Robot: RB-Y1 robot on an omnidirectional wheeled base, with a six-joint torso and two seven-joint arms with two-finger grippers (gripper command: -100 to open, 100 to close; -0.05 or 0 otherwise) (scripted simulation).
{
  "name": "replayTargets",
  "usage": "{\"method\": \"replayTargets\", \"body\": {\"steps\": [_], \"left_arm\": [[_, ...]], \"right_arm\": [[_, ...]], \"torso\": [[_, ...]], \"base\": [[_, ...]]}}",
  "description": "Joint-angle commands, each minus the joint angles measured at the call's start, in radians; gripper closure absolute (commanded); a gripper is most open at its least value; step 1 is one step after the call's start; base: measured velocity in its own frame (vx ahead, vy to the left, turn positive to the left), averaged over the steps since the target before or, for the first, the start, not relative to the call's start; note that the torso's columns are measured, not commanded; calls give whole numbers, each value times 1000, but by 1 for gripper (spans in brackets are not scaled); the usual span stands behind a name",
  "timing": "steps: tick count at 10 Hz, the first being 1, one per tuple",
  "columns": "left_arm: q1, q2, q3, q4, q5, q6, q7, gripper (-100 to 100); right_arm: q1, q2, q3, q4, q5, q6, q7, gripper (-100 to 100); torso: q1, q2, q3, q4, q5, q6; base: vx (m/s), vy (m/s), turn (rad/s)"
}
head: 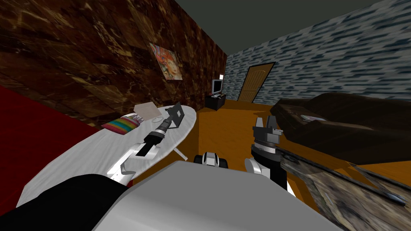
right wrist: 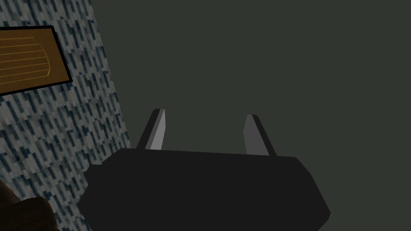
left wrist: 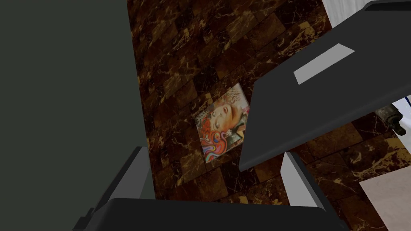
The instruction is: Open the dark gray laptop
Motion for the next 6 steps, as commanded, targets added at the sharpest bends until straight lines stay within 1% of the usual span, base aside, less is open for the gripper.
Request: {"method": "replayTargets", "body": {"steps": [1, 4, 5, 6], "left_arm": [[29, 23, 37, 12, 13, 51, 6, -100], [46, 51, 68, 26, 22, 108, 11, -100], [55, 66, 84, 33, 27, 137, 13, -100], [59, 72, 90, 36, 28, 149, 14, -100]], "right_arm": [[0, 0, 0, 0, 0, 0, 0, 0], [0, 0, 0, 0, 0, 0, 0, 0], [0, 0, 0, 0, 0, 0, 0, 0], [0, 0, 0, 0, 0, 0, 0, 0]], "torso": [[-1, 0, 0, 0, 0, 0], [0, 0, 0, 0, 0, 0], [0, 0, 0, 0, 0, 0], [-1, -1, 0, 0, 0, 0]], "base": [[71, 14, -47], [68, 19, -44], [82, 14, -56], [72, 15, -53]]}}
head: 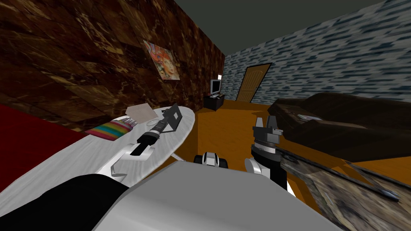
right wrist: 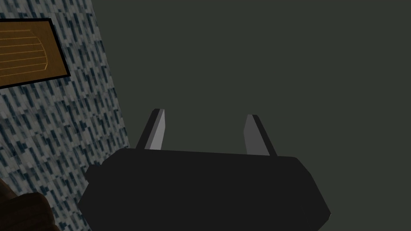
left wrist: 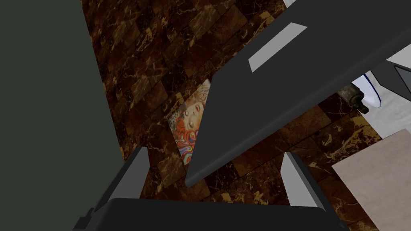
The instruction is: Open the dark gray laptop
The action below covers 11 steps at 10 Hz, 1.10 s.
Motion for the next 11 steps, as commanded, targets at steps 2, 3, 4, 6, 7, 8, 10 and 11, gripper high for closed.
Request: {"method": "replayTargets", "body": {"steps": [2, 3, 4, 6, 7, 8, 10, 11], "left_arm": [[14, 17, 21, 10, 5, 31, 5, -100], [14, 17, 22, 11, 6, 35, 5, -100], [14, 17, 22, 11, 6, 34, 5, 100], [-5, -8, 16, 15, 52, 35, 50, 100], [-12, -16, 14, 17, 67, 36, 65, 100], [-18, -24, 12, 18, 83, 36, 79, 100], [-37, -49, 5, 23, 129, 37, 124, 100], [-44, -58, 3, 24, 144, 37, 139, 100]], "right_arm": [[0, 0, 0, 0, 0, 0, 0, 0], [0, 0, 0, 0, 0, 0, 0, 0], [0, 0, 0, 0, 0, 0, 0, 0], [0, 0, 0, 0, 0, 0, 0, 0], [0, 0, 0, 0, 0, 0, 0, 0], [0, 0, 0, 0, 0, 0, 0, 0], [0, 0, 0, 0, 0, 0, 0, 0], [0, 0, 0, 0, 0, 0, 0, 0]], "torso": [[0, 2, 1, 0, 0, 0], [0, 3, 2, 1, 0, 0], [0, 3, 2, 1, 0, 0], [5, 3, 2, 2, 4, 1], [9, 3, 3, 0, 9, 2], [6, 0, 2, -3, 8, 3], [1, -5, -2, -4, 5, 2], [2, -4, -2, -3, 4, 1]], "base": [[41, 5, -22], [7, 1, 1], [0, 0, 0], [-23, 96, 18], [-28, 118, 4], [-30, 103, -10], [-39, 88, 6], [-48, 108, 0]]}}
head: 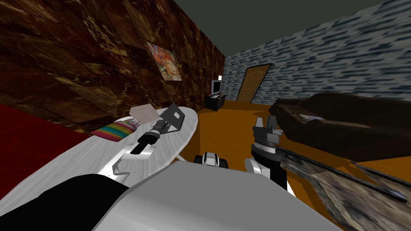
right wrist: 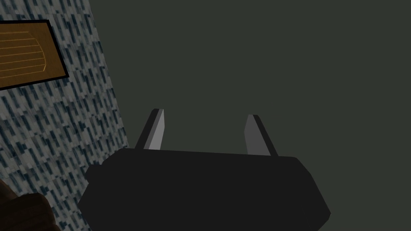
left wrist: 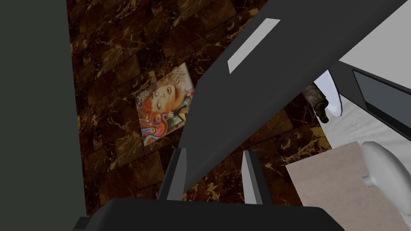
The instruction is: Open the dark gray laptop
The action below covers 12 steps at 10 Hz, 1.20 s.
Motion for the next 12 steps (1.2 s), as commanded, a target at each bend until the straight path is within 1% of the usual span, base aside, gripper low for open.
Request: {"method": "replayTargets", "body": {"steps": [1, 2, 3, 4, 5, 8, 9, 10, 11, 12], "left_arm": [[-18, -24, -9, 9, 53, 2, 53, 100], [-12, -17, -6, 7, 41, 0, 40, 100], [-32, -48, -19, 34, 69, -15, 66, 100], [-42, -64, -25, 47, 81, -24, 78, 100], [-62, -94, -37, 72, 107, -40, 100, 100], [-91, -139, -55, 110, 145, -65, 134, 100], [-111, -169, -67, 136, 170, -82, 157, 100], [-100, -152, -61, 127, 156, -73, 141, 100], [-123, -194, -81, 171, 180, -108, 162, 100], [-134, -214, -90, 191, 191, -124, 171, 100]], "right_arm": [[0, 0, 0, 0, 0, 0, 0, 0], [0, 0, 0, 0, 0, 0, 0, 0], [0, 0, 0, 0, 0, 0, 0, 0], [0, 0, 0, 0, 0, 0, 0, 0], [0, 0, 0, 0, 0, 0, 0, 0], [0, 0, 0, 0, 0, 0, 0, 0], [0, 0, 0, 0, 0, 0, 0, 0], [0, 0, 0, 0, 0, 0, 0, 0], [0, 0, 0, 0, 0, 0, 0, 0], [0, 0, 0, 0, 0, 0, 0, 0]], "torso": [[1, 2, 1, 2, -1, 0], [-1, 4, 2, 3, -3, -1], [-6, 5, 3, 4, -5, -1], [-4, 6, 3, 4, -5, -1], [-1, 7, 4, 5, -4, -1], [-3, 6, 4, 5, -4, -2], [-4, 5, 3, 5, -5, -2], [-2, 5, 3, 4, -4, -1], [-5, 5, 2, 4, -5, -1], [-3, 5, 3, 4, -4, -1]], "base": [[-47, 96, -4], [-20, 43, -3], [-29, 60, 3], [-45, 106, -7], [-43, 122, -7], [-36, 95, -1], [-38, 102, 5], [-21, 49, -8], [-25, 70, 11], [-38, 112, -7]]}}
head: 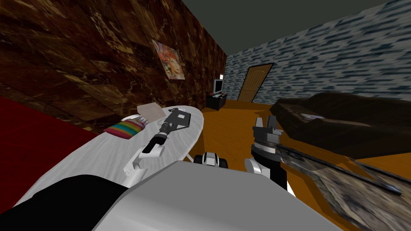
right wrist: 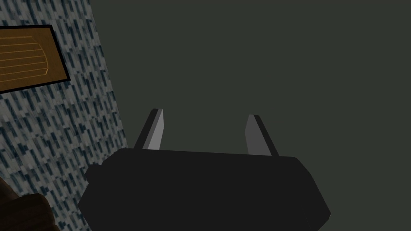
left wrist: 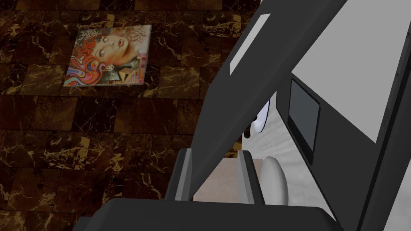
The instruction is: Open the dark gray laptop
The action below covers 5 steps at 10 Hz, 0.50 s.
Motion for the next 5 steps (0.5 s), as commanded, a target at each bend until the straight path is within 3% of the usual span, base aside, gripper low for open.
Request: {"method": "replayTargets", "body": {"steps": [1, 2, 5], "left_arm": [[-30, -53, -25, 58, 36, -49, 29, 100], [4, -22, -4, -3, 40, -12, 38, -100], [37, -1, 17, -74, 54, 31, 61, -100]], "right_arm": [[0, 0, 0, 0, 0, 0, 0, 0], [0, 0, 0, 0, 0, 0, 0, 0], [0, 0, 0, 0, 0, 0, 0, 0]], "torso": [[3, 1, 0, 0, 1, -1], [1, 1, 1, 0, 1, 0], [0, -3, -2, -1, 0, 0]], "base": [[-44, 80, -53], [-4, -1, -14], [43, -13, 43]]}}
